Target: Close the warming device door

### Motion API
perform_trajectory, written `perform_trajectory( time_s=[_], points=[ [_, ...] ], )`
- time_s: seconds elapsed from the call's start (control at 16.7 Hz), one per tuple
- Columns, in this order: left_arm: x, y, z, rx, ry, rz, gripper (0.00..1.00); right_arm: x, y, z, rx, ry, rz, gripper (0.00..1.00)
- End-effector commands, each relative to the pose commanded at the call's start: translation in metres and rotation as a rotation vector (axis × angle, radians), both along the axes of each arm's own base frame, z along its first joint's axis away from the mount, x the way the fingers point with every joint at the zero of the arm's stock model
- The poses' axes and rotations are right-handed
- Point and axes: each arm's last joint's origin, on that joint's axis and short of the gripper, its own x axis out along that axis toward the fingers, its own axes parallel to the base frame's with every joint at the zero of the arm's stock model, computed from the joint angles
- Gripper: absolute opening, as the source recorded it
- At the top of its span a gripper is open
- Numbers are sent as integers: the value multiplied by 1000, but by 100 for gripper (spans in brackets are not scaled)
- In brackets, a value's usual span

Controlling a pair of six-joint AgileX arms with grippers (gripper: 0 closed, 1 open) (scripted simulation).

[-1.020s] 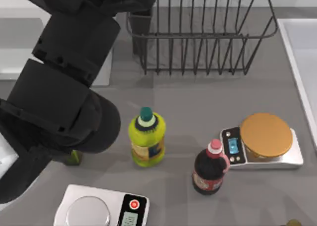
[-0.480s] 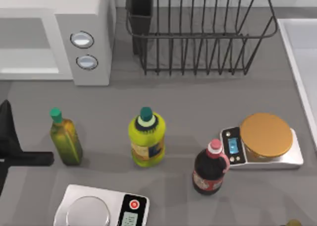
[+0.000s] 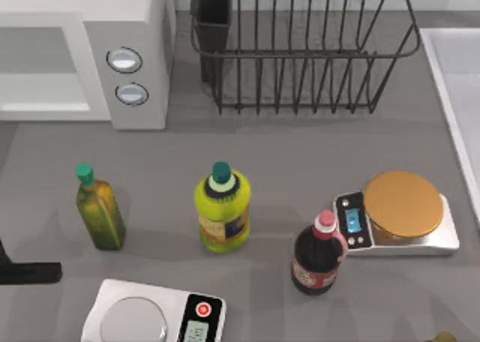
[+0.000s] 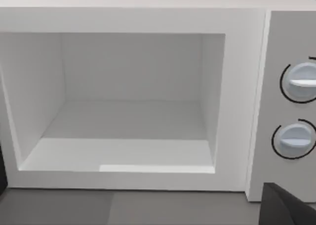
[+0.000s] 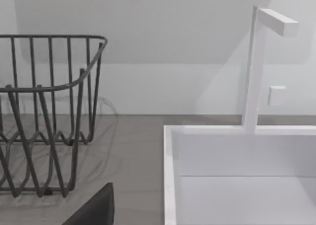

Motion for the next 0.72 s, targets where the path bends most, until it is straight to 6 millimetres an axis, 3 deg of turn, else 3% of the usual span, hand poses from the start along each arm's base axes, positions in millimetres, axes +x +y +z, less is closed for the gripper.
perform_trajectory(
  time_s=[0.24, 0.42, 0.6, 0.72],
  points=[
    [4, -2, 4, -7, -5, 1, 0, 0, 0, 0, 0, 0, 0, 100],
    [17, -12, 25, -89, -77, -38, 0, 0, 0, 0, 0, 0, 0, 100],
    [36, -36, 74, -272, -219, -128, 0, 0, 0, 0, 0, 0, 0, 100],
    [46, -56, 125, -453, -343, -221, 0, 0, 0, 0, 0, 0, 0, 100]
  ],
)
